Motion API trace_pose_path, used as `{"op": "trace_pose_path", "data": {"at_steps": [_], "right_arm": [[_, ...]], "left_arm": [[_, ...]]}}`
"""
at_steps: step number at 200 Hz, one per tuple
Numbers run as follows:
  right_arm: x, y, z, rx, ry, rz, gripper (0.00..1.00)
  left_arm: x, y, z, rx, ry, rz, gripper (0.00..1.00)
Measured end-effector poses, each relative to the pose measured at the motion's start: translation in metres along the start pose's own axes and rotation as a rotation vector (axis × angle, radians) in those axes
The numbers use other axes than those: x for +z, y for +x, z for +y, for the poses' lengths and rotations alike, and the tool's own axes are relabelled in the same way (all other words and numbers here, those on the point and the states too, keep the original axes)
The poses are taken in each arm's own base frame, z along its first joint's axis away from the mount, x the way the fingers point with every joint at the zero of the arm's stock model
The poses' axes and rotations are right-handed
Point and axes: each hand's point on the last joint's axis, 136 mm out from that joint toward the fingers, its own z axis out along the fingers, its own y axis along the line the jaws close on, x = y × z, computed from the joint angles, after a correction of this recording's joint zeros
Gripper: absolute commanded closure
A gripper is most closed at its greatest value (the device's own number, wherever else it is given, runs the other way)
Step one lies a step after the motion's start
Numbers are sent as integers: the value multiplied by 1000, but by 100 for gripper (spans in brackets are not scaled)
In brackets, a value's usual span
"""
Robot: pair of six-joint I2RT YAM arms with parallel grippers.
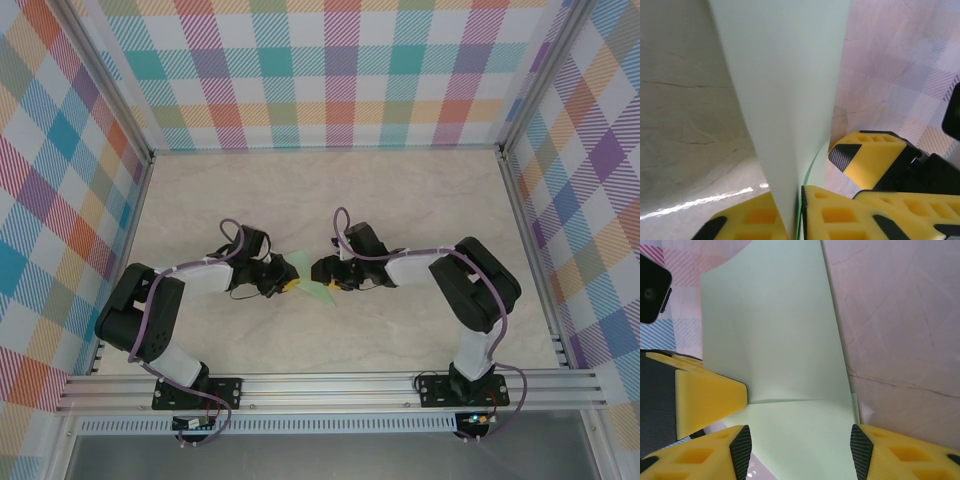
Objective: Fold a paper plane with a square sheet of paper (pick it up from the middle)
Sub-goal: Fold the wing for the fifth time at the center of the table.
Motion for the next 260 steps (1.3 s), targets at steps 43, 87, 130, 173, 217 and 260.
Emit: {"op": "trace_pose_path", "data": {"at_steps": [43,87,130,173,217,260], "right_arm": [[-21,-9,-1,-203,85,-123,42],[-20,5,17,-543,162,-175,45],[-10,28,13,-805,184,-178,45],[2,30,24,-1012,186,-204,48],[13,27,17,-1128,221,-216,54],[14,18,24,-1198,235,-270,63]], "left_arm": [[1,2,-9,20,5,5,97],[-1,0,-16,24,3,2,97],[-2,0,-14,14,-18,5,97],[-3,0,-16,14,-19,4,98],[-3,-2,-19,17,-15,2,97],[-2,-1,-16,6,-29,8,97]]}}
